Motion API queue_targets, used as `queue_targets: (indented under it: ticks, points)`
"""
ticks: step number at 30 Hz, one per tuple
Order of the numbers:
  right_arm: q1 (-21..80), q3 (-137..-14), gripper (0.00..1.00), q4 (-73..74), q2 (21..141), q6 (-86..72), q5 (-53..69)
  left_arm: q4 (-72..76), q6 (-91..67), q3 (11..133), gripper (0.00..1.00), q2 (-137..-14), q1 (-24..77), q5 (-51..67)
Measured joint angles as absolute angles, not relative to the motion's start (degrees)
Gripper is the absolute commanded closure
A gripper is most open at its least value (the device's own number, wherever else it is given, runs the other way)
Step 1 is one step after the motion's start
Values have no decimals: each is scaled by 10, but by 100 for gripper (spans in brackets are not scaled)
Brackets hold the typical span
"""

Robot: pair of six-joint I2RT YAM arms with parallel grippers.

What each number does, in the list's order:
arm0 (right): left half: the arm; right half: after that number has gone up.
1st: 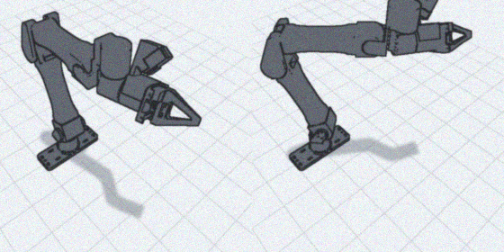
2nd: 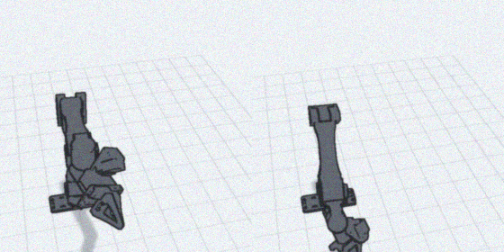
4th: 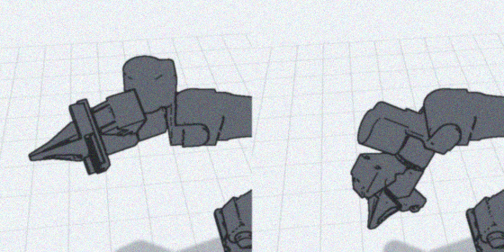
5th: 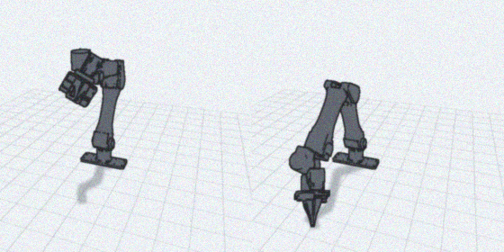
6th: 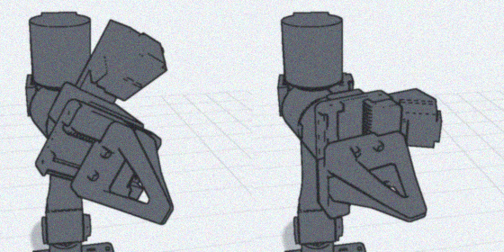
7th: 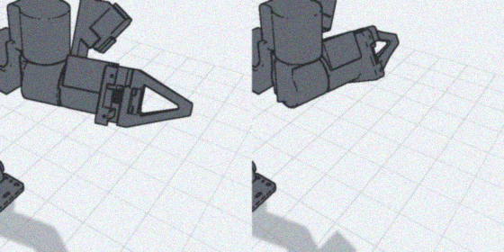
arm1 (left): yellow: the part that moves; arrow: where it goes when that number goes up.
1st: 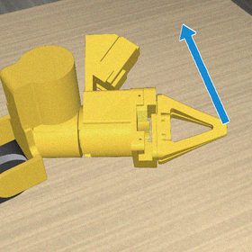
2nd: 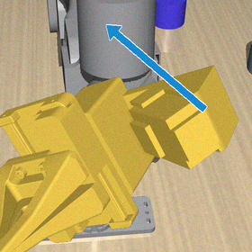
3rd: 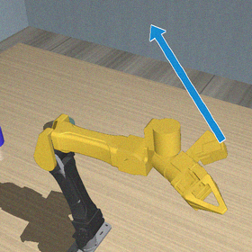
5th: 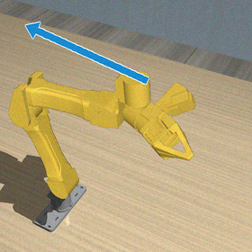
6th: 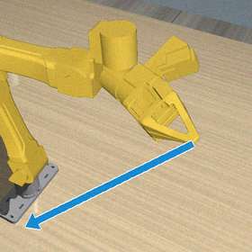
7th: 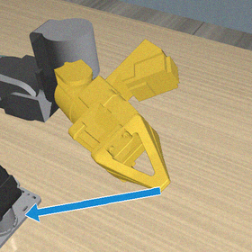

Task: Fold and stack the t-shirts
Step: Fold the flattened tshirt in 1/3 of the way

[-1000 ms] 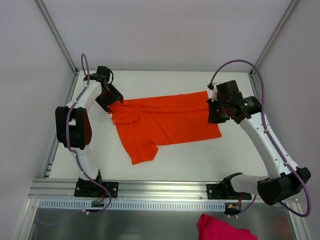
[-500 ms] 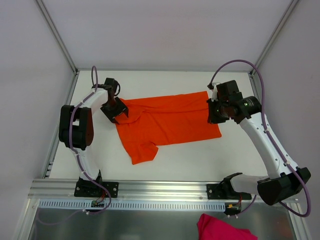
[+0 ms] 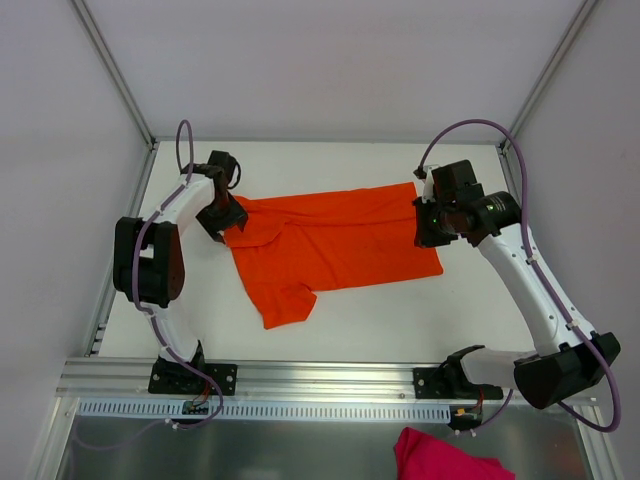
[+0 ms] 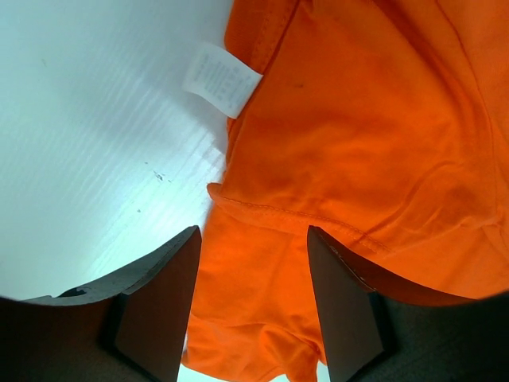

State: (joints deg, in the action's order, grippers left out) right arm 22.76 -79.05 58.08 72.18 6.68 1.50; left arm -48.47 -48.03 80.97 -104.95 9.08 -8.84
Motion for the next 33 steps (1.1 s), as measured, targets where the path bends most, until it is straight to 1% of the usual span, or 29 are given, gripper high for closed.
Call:
queue_targets:
  ticks: [17, 25, 33]
  points:
    - [228, -790, 99, 581, 722, 67, 13, -481, -481, 781, 46, -1064, 91, -114]
    - [228, -790, 99, 582, 722, 67, 9, -470, -481, 769, 53, -1069, 91, -122]
    - [228, -790, 99, 582, 722, 67, 9, -463, -481, 769, 54, -1080, 91, -129]
